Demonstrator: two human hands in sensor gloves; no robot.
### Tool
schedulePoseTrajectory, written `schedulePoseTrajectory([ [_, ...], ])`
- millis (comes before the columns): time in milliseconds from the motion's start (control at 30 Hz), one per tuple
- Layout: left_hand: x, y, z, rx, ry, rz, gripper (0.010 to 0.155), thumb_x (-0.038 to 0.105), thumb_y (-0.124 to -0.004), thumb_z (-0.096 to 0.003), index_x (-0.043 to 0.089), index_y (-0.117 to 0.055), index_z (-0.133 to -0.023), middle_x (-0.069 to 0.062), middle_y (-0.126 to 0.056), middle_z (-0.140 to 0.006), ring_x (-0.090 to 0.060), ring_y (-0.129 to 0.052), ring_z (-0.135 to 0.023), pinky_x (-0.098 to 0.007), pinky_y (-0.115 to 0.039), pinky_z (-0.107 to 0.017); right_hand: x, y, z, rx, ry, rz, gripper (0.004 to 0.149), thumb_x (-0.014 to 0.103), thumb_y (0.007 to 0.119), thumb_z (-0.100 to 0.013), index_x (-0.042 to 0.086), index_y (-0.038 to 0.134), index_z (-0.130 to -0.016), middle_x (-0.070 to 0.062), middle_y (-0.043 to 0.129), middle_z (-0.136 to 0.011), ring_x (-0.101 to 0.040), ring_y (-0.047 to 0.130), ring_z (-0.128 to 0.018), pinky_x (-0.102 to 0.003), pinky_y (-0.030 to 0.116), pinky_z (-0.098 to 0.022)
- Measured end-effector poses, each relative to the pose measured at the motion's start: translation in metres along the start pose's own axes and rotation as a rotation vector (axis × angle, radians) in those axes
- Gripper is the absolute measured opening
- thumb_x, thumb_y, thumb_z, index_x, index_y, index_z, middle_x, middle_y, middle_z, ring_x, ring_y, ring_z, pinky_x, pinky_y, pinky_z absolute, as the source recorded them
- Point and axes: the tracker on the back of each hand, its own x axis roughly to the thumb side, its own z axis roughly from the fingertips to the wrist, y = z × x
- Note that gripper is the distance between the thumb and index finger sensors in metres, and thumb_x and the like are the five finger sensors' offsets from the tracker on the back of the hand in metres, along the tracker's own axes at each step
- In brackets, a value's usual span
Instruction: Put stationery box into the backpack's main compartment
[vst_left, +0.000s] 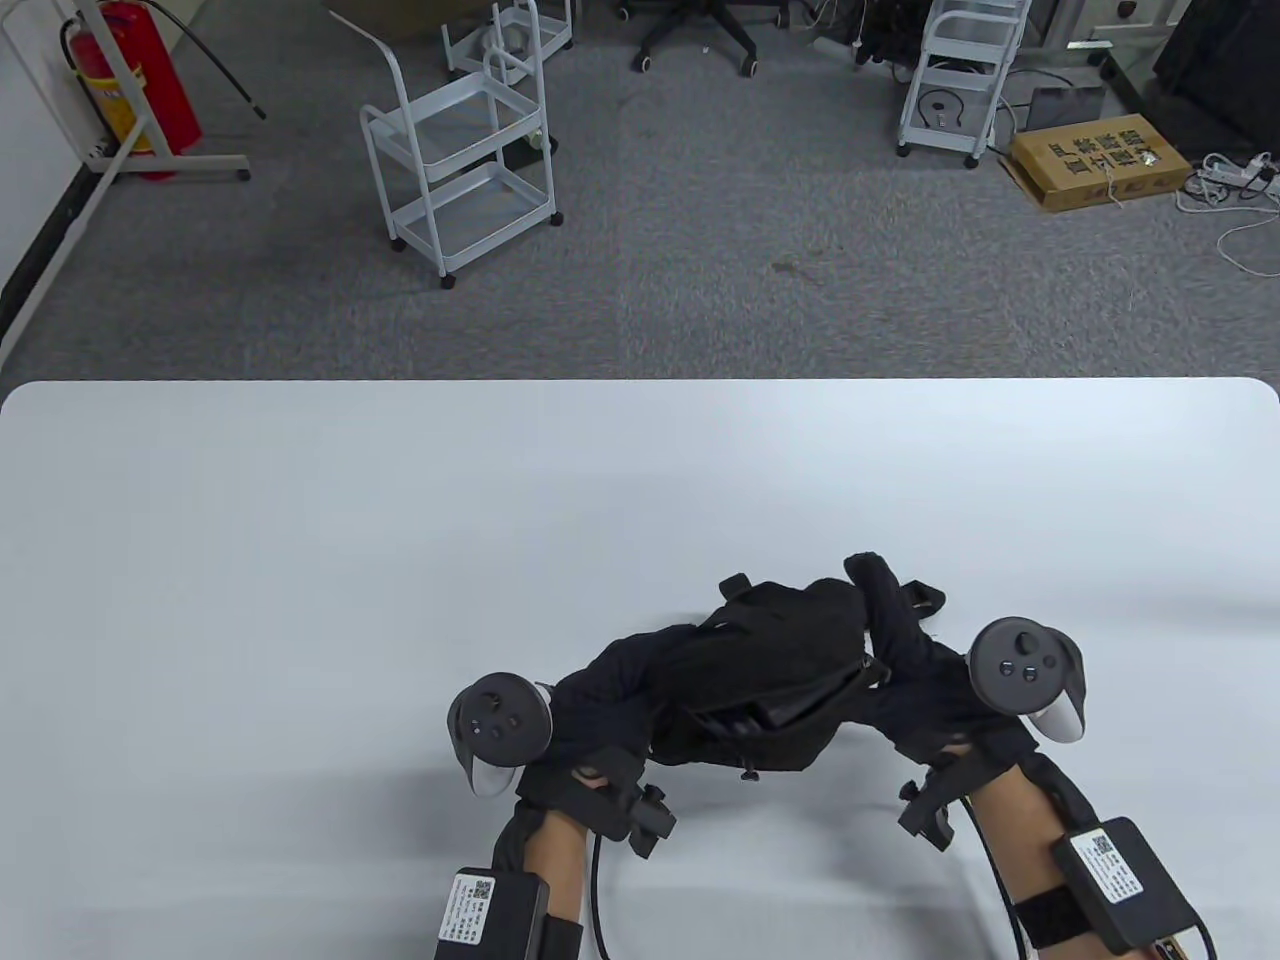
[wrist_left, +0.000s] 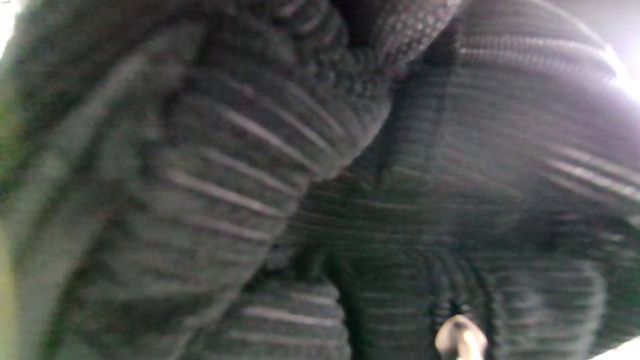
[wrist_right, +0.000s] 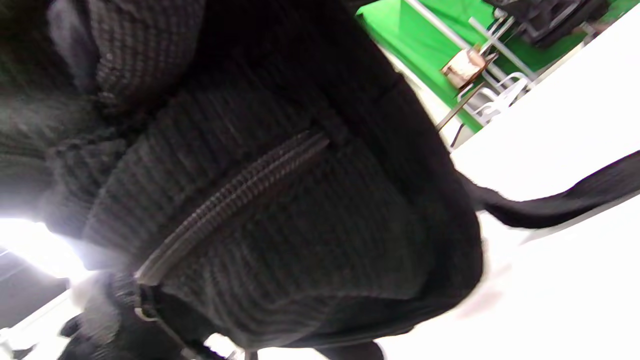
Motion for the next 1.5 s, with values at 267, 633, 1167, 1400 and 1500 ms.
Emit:
schedulePoseTrajectory([
  [267,-0.013,-0.016,-0.001,-0.13,0.164,-0.092,0.048,0.025,-0.072,-0.0524,0.02,-0.079,-0.099,-0.007,-0.09,-0.096,-0.039,-0.086,-0.079,-0.069,-0.072,-0.06,-0.003,-0.002,0.006,-0.274,0.034,-0.14,0.066,0.042,0.086,-0.048,0.018,0.056,-0.102,-0.005,0.068,-0.098,-0.04,0.075,-0.098,-0.071,0.053,-0.074],
  [633,0.041,0.001,-0.019,0.065,0.017,-0.28,0.058,0.032,-0.074,-0.0543,0.012,-0.068,-0.109,-0.022,-0.072,-0.101,-0.045,-0.069,-0.075,-0.069,-0.061,-0.061,0.006,-0.006,0.011,-0.407,0.087,-0.002,0.051,0.036,0.085,-0.051,0.016,0.065,-0.094,-0.006,0.075,-0.086,-0.036,0.085,-0.08,-0.065,0.061,-0.07],
  [1167,0.093,-0.091,-0.043,-0.047,-0.296,-0.805,0.046,0.037,-0.079,-0.0491,0.03,-0.079,-0.094,-0.018,-0.056,-0.108,-0.046,-0.051,-0.082,-0.071,-0.043,-0.067,0.024,0.025,0.011,-0.36,0.064,0.259,0.052,0.033,0.08,-0.054,0.009,0.061,-0.096,-0.012,0.072,-0.087,-0.041,0.083,-0.078,-0.067,0.06,-0.066],
  [1400,0.08,-0.067,-0.037,0.007,-0.254,-0.531,0.041,0.038,-0.076,-0.05,0.028,-0.089,-0.087,-0.014,-0.069,-0.102,-0.043,-0.058,-0.078,-0.068,-0.049,-0.065,0.031,0.035,0.01,-0.334,0.038,0.337,0.052,0.033,0.078,-0.055,0.009,0.06,-0.097,-0.013,0.072,-0.087,-0.041,0.083,-0.078,-0.067,0.06,-0.066],
  [1500,0.084,-0.058,-0.035,0.083,-0.257,-0.504,0.04,0.037,-0.075,-0.0507,0.024,-0.09,-0.086,-0.011,-0.078,-0.096,-0.04,-0.065,-0.075,-0.066,-0.055,-0.063,0.034,0.036,0.011,-0.33,0.031,0.348,0.052,0.033,0.077,-0.055,0.009,0.059,-0.097,-0.013,0.071,-0.088,-0.041,0.082,-0.078,-0.067,0.06,-0.066],
])
